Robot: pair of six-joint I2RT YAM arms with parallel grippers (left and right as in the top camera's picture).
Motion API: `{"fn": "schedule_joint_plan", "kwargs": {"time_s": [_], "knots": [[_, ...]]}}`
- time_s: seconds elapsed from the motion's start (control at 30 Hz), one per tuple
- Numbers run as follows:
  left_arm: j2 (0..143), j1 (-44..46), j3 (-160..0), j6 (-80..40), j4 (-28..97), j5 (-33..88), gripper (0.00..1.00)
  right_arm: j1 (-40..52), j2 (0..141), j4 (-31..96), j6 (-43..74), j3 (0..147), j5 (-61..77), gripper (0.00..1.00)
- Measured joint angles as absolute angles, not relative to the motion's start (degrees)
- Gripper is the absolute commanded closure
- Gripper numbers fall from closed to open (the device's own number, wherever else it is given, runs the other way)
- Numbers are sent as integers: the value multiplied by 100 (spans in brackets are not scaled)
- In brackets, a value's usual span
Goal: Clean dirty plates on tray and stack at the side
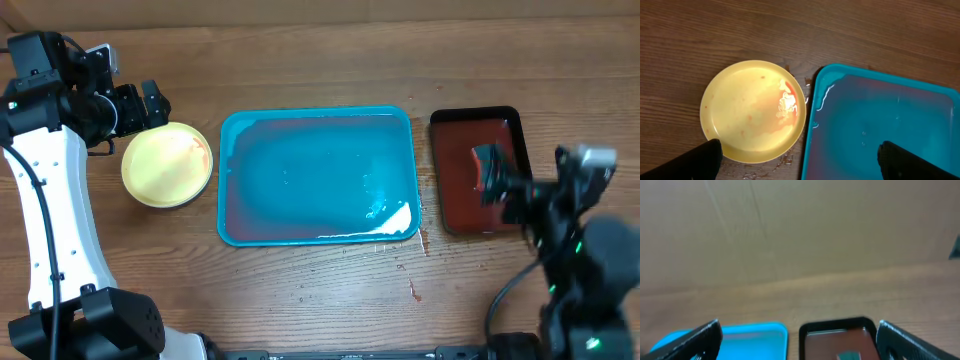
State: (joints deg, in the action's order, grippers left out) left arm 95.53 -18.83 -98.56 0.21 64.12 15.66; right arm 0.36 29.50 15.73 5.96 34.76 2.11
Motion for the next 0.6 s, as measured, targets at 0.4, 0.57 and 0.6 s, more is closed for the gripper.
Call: {"fn": "schedule_joint_plan", "kwargs": {"time_s": [0.4, 0.57, 0.6], "knots": [[9553, -1883, -9856, 21, 6414, 1568, 0, -8, 766, -217, 591, 395, 152, 0], [9553, -1883, -9856, 21, 6414, 1568, 0, -8, 467, -226, 593, 165, 141, 0], [9553, -1883, -9856, 21, 6414, 1568, 0, -8, 405, -154, 596, 143, 145, 0]]}}
